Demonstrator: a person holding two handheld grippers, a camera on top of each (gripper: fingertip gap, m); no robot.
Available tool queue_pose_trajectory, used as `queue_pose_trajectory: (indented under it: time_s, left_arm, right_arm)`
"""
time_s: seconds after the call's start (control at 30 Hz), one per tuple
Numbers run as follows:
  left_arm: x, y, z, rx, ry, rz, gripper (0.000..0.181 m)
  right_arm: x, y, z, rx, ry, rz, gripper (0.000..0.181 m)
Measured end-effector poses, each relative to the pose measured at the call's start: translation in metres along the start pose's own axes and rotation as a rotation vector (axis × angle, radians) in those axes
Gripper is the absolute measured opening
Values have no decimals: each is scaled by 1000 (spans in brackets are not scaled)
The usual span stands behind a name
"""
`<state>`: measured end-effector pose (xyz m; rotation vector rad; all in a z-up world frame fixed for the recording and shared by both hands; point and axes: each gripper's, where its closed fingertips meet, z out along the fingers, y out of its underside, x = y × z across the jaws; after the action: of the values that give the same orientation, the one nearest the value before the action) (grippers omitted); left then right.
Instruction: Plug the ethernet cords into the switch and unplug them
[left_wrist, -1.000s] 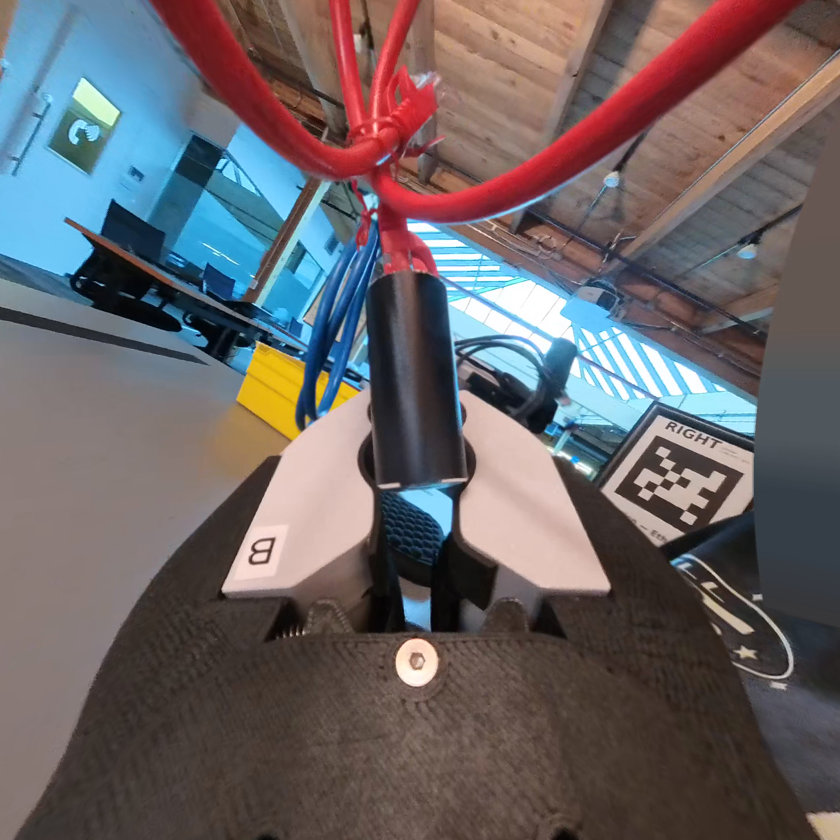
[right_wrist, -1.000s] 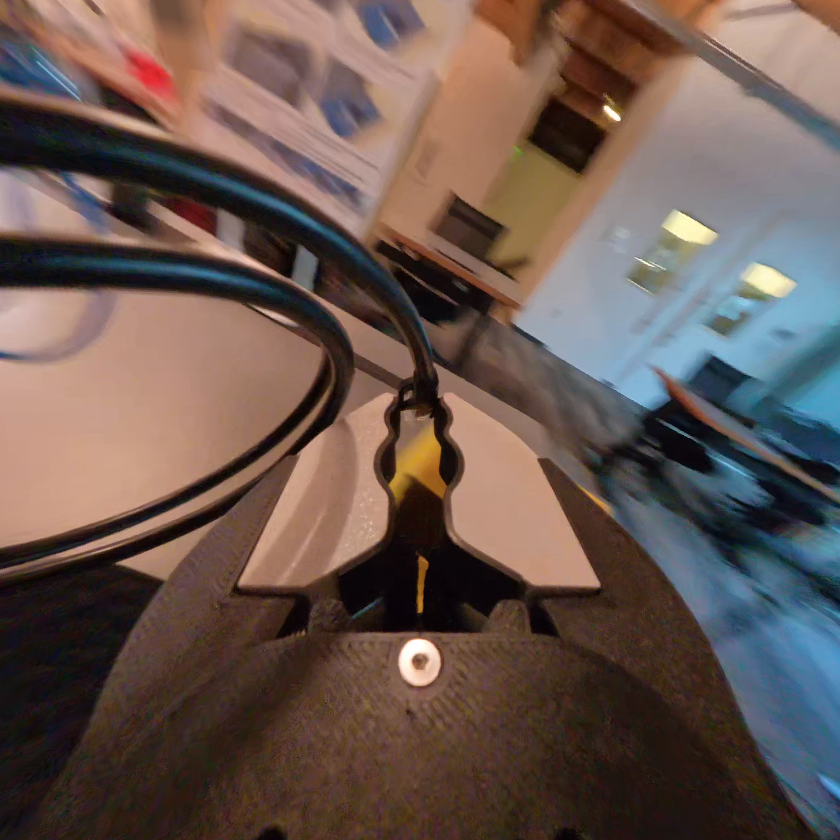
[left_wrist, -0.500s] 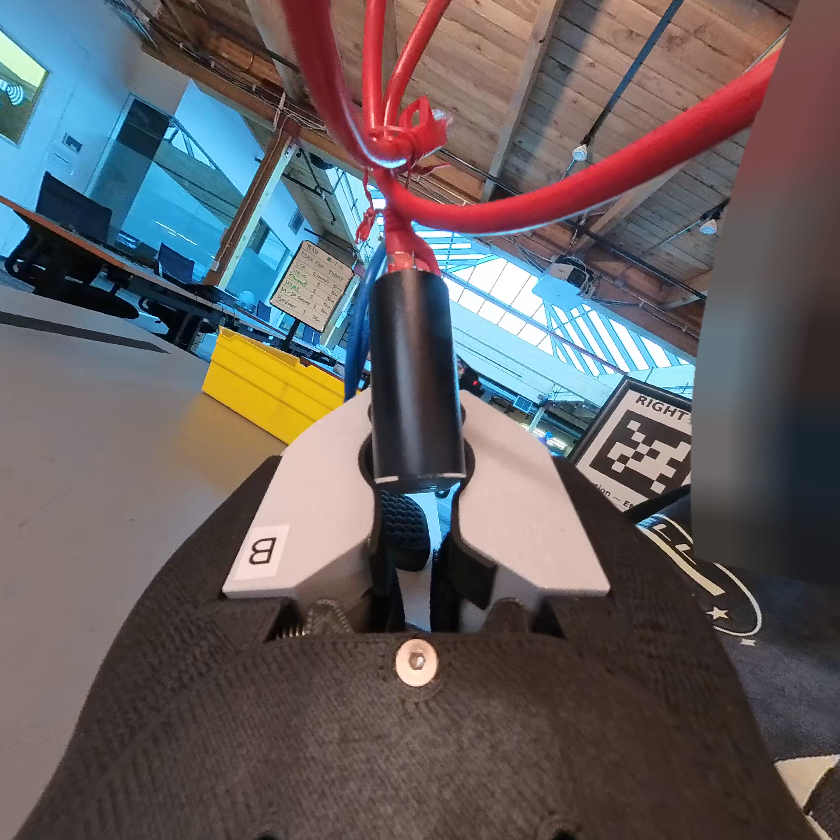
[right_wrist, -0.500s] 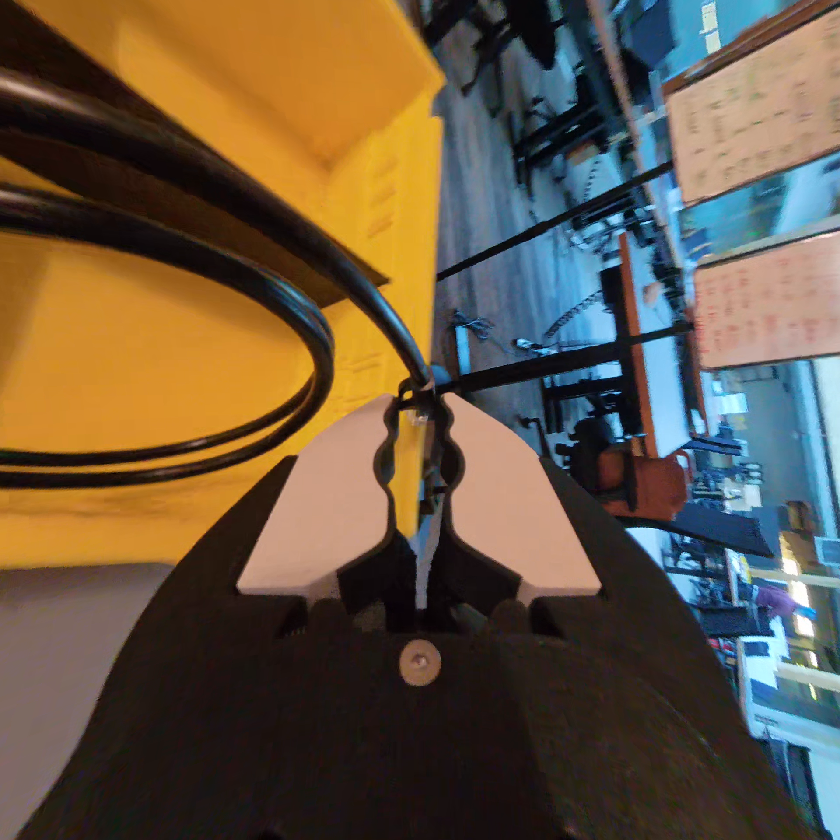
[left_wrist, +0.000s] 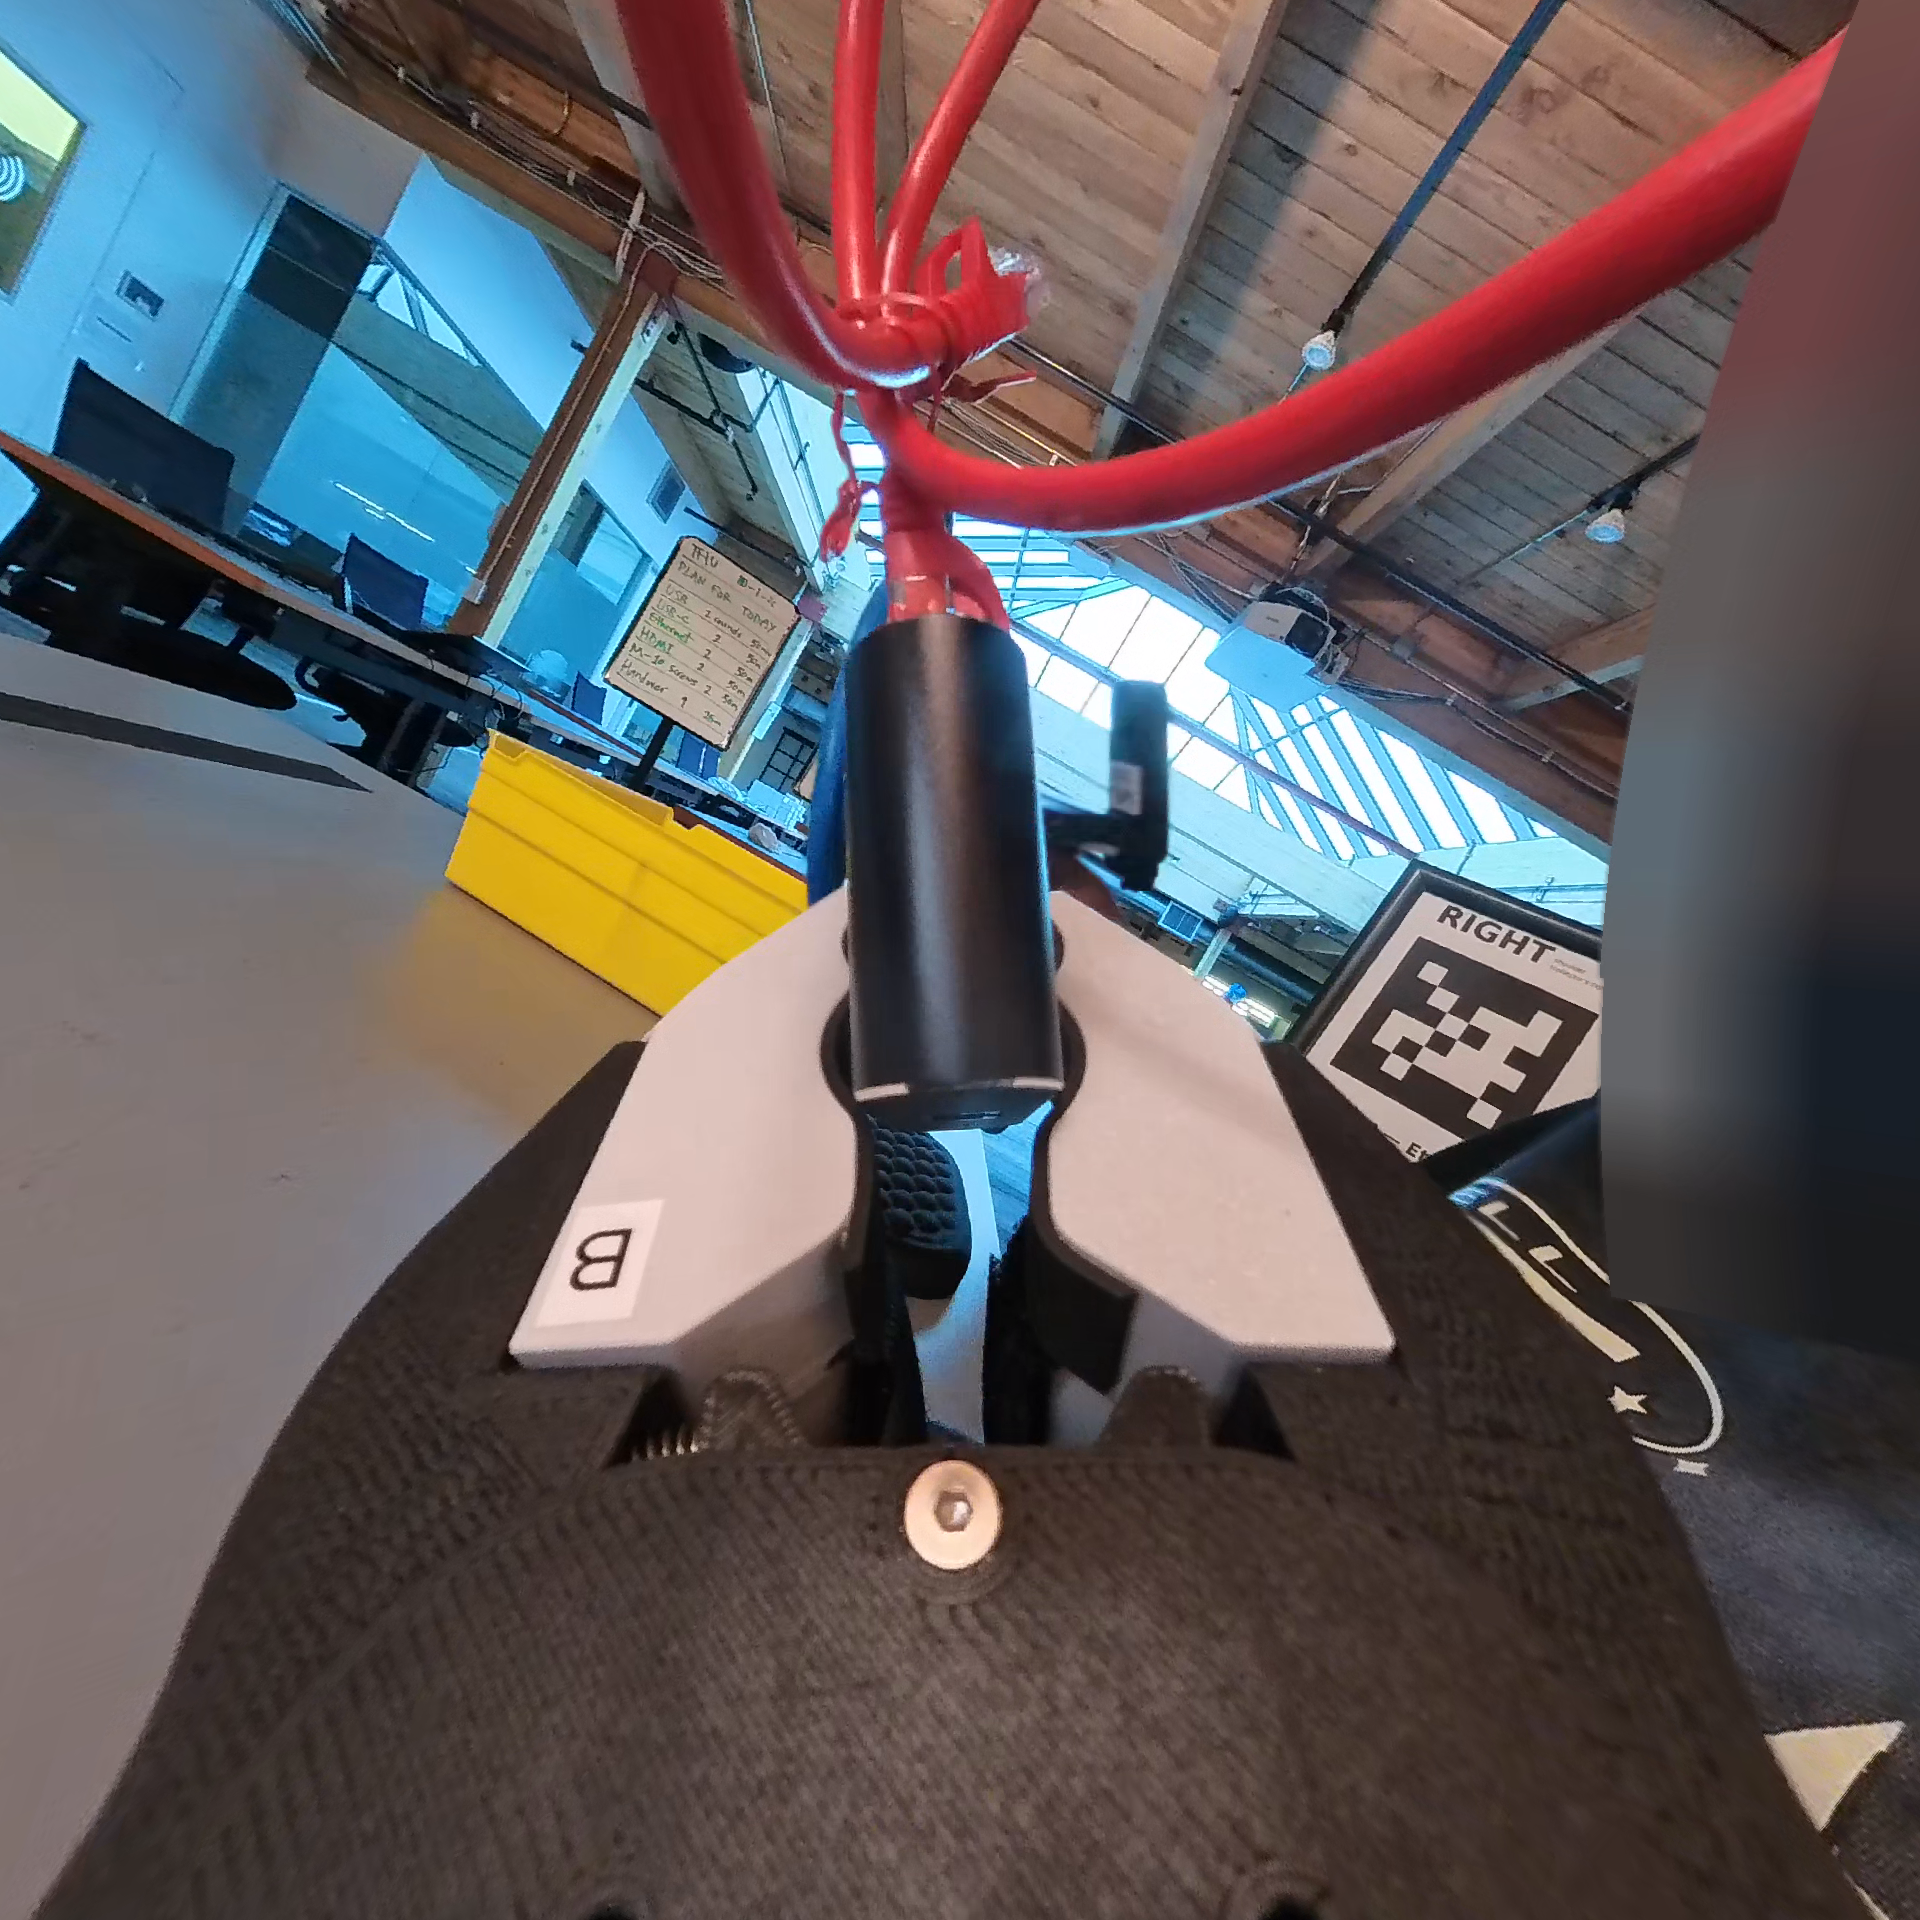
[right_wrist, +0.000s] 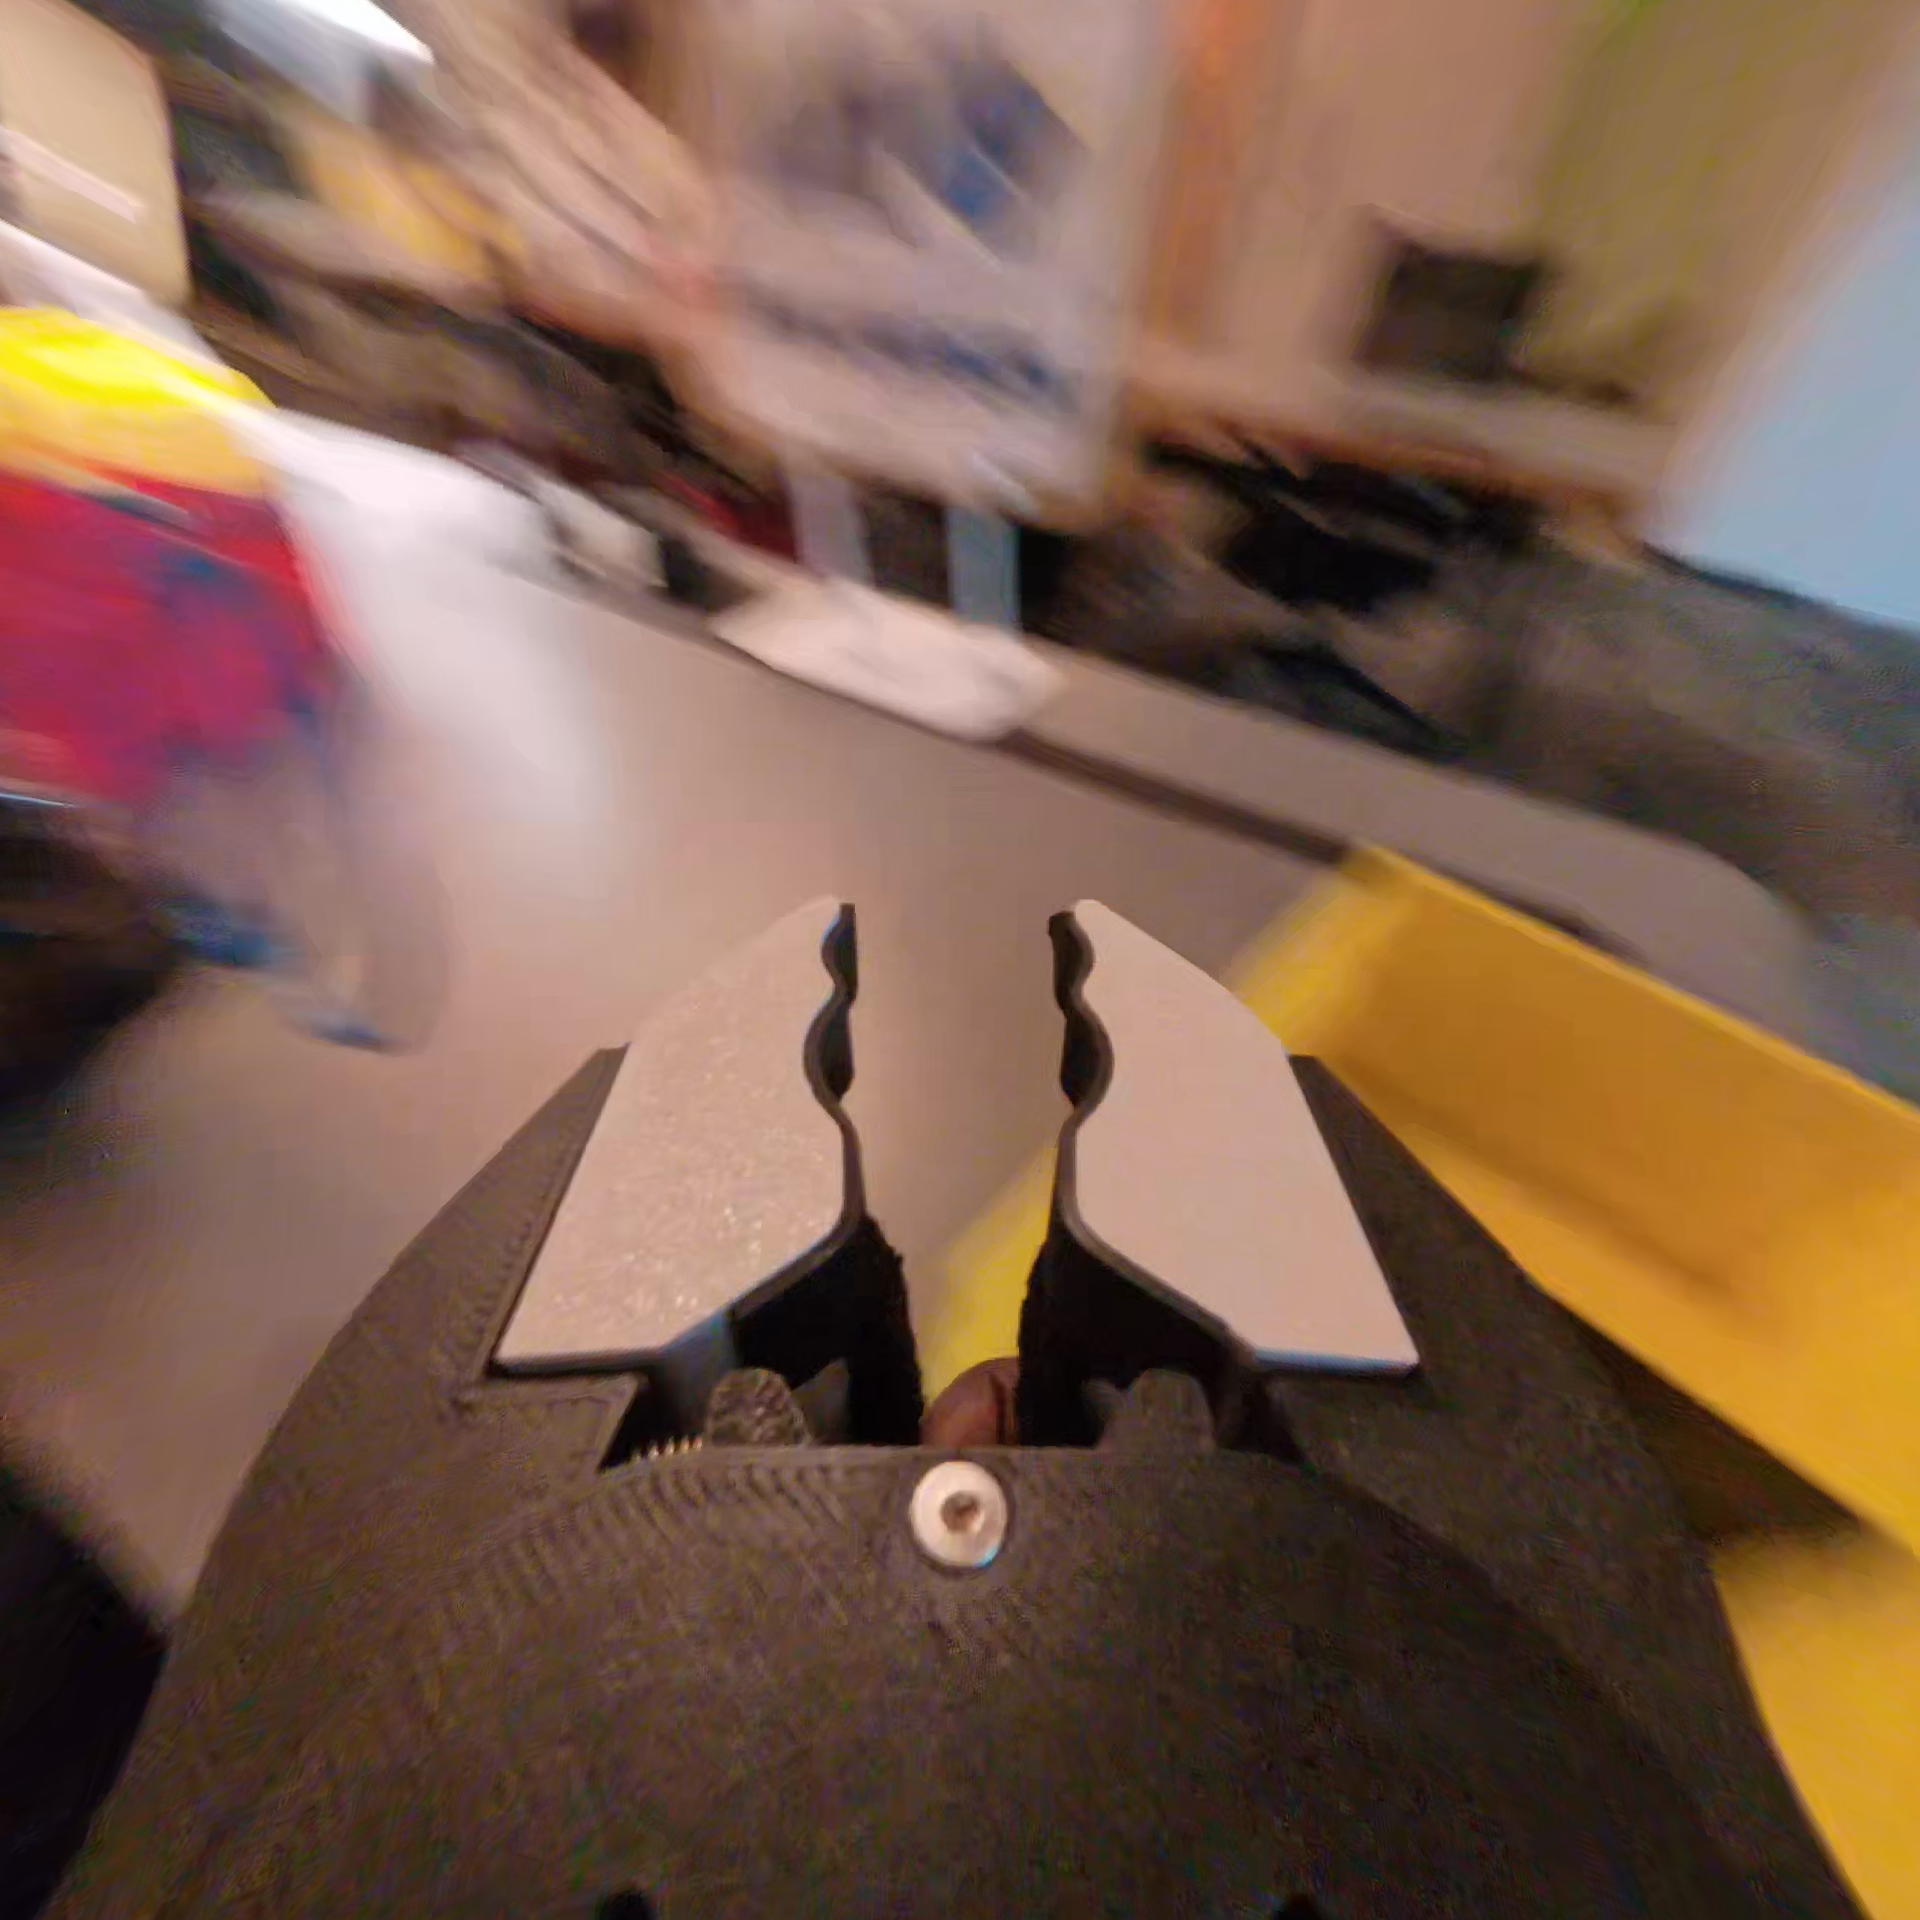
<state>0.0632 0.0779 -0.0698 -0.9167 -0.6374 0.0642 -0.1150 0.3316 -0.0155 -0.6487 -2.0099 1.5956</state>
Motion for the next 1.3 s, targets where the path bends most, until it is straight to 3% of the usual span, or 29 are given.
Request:
queue_pose_trajectory:
  time_s: [0.1, 0.2, 0.27, 0.33, 0.4, 0.47, 0.63, 0.73, 0.87, 0.93, 1.17, 1.3]
  left_arm:
    - [0, -1, -1, 6, -1, -2, 28]
    - [0, -1, -1, 8, -2, -4, 28]
    - [0, 0, 0, -1, -1, 4, 27]
    - [2, 4, 1, -23, 5, 20, 27]
    - [6, 9, 3, -56, 22, 36, 27]
    - [10, 16, 5, -96, 37, 53, 27]
    - [10, 30, 9, -180, 21, 111, 27]
    - [10, 33, 10, -197, 23, 120, 27]
    - [11, 39, 11, -231, 26, 135, 27]
    - [12, 42, 12, -244, 27, 147, 27]
    - [18, 41, 12, -229, 56, 186, 29]
    - [12, 40, 12, -236, 14, 195, 26]
  right_arm:
    - [-125, -65, -18, 328, -564, 59, 30]
    - [-230, -64, -28, 306, -1007, 89, 35]
    - [-281, -43, -9, 170, -1123, 127, 41]
    - [-304, -20, 29, 57, -1048, 164, 47]
    - [-305, -8, 60, 32, -965, 257, 53]
    - [-299, -4, 79, 48, -936, 404, 47]
    - [-293, -2, 84, 108, -1030, 530, 32]
    - [-297, 1, 78, 129, -1083, 466, 16]
    - [-302, 7, 75, 110, -1094, 371, 21]
    - [-304, 8, 72, 128, -1108, 340, 15]
    - [-306, 9, 65, 124, -1166, 338, 14]
    - [-305, 12, 68, 137, -1113, 256, 14]
